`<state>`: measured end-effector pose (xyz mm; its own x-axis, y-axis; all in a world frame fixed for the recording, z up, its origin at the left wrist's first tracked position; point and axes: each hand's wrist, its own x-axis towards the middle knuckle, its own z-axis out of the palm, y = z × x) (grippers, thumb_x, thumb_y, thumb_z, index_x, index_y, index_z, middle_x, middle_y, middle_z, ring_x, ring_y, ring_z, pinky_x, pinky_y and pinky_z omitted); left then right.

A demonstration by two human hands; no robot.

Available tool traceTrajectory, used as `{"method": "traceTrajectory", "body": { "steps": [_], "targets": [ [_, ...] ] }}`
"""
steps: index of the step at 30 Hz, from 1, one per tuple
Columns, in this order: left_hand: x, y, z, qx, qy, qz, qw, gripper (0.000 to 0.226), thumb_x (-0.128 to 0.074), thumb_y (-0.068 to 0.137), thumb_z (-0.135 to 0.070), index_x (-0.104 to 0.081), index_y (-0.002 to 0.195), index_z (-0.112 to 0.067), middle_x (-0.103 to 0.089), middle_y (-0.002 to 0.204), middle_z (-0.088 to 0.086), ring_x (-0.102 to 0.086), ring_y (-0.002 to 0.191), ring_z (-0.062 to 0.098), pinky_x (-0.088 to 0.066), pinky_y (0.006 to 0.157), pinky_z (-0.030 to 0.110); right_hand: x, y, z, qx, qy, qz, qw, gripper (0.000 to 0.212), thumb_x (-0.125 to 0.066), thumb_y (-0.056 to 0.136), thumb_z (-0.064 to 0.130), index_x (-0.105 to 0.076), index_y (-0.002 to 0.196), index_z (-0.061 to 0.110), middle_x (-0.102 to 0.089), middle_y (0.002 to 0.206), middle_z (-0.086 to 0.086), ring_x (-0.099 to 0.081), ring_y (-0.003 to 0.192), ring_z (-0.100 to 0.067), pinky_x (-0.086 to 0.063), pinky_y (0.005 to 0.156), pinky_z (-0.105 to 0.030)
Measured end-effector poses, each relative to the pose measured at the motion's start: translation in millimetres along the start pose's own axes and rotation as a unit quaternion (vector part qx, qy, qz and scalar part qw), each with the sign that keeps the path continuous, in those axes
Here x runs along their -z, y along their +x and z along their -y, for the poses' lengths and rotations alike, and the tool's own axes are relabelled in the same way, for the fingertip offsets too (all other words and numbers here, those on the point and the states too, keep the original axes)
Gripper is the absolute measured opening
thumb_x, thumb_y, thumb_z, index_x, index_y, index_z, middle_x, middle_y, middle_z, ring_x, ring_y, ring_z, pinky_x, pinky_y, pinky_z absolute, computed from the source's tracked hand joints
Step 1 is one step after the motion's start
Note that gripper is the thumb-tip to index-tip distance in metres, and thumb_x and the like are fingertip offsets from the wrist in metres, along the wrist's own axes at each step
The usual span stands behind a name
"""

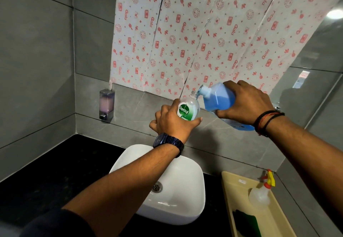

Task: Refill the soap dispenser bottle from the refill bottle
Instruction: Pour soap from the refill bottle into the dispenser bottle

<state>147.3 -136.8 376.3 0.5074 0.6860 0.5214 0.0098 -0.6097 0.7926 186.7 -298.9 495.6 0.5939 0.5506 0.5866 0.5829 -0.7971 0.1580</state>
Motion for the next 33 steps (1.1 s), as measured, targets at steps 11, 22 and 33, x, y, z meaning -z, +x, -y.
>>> {"method": "traceTrajectory", "body": {
  "steps": [11,22,33],
  "targets": [
    [1.9,-0.8,-1.6,0.001,0.002,0.003,1.000,0.072,-0.071,0.044,-0.071,-0.051,0.106,-0.040,-0.054,0.098,-0.003,-0.045,0.096,0.021,-0.021,0.072,0.037,1.4,1.6,0.4,-0.001,-0.003,0.004,1.000,0.076,-0.074,0.057,0.057,-0.047,0.121,0.026,-0.058,0.098,-0.005,-0.048,0.077,-0.021,-0.040,0.062,-0.031],
    [1.1,-2.1,-1.8,0.005,0.002,0.007,1.000,0.073,-0.070,0.045,-0.073,-0.051,0.106,-0.039,-0.055,0.098,-0.003,-0.044,0.096,0.021,-0.022,0.071,0.037,4.3,0.6,1.9,0.000,-0.006,0.008,1.000,0.074,-0.075,0.057,0.056,-0.048,0.119,0.025,-0.058,0.099,-0.005,-0.050,0.078,-0.022,-0.046,0.064,-0.034],
    [2.6,-3.8,-2.3,0.006,0.001,0.009,1.000,0.071,-0.070,0.046,-0.072,-0.050,0.105,-0.040,-0.053,0.096,-0.003,-0.043,0.095,0.021,-0.021,0.070,0.037,5.9,-1.8,3.2,0.001,-0.012,0.008,1.000,0.075,-0.074,0.058,0.057,-0.047,0.121,0.026,-0.058,0.099,-0.005,-0.048,0.078,-0.021,-0.041,0.062,-0.031]
  ]
}}
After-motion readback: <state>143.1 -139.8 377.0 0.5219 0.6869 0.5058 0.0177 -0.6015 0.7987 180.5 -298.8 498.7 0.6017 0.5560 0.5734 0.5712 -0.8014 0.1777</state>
